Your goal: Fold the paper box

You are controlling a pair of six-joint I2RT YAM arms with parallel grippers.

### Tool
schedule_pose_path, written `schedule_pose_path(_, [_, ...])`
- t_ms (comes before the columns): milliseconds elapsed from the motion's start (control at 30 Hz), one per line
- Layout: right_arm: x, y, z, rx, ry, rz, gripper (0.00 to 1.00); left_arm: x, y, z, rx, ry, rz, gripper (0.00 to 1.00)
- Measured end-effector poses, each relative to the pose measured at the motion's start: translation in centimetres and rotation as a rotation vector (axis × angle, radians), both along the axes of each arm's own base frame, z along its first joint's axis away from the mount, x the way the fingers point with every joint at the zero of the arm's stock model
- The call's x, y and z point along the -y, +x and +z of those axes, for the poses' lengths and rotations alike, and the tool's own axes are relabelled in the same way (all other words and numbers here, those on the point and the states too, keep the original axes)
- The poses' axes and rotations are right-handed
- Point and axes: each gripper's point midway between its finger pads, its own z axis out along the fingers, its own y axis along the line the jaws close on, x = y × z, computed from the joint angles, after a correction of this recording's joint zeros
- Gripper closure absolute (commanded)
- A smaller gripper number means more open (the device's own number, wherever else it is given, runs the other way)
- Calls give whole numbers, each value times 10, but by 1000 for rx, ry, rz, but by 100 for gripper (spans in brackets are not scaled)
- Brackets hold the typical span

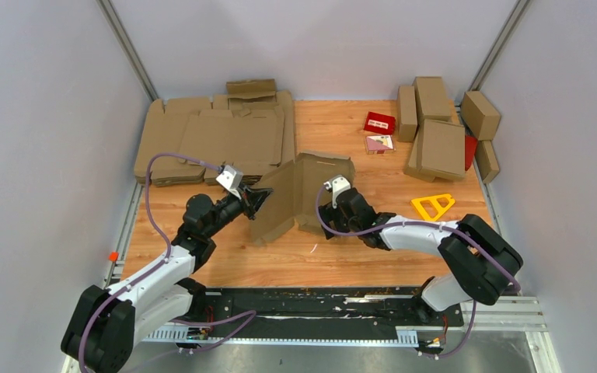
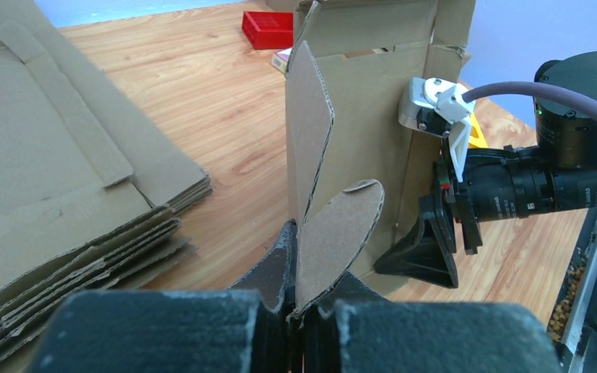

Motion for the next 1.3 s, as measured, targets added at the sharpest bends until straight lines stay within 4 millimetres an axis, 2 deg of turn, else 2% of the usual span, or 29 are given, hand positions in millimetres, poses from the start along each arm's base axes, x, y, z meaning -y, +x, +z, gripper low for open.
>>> schedule_pose_path(267, [-2, 1, -1, -22, 31, -48, 17, 5, -3, 0, -1, -7, -21, 98])
schedule_pose_path(667, [-8, -1, 7, -41, 93, -94, 11, 11, -5, 2, -5, -24, -42, 98])
schedule_pose_path(933, [4, 3, 12, -49, 83, -204, 5, 12, -7, 2, -4, -25, -50, 98])
schedule_pose_path(1300, [19, 7, 30, 5, 76, -267, 5, 16, -11, -1, -14, -17, -68, 98])
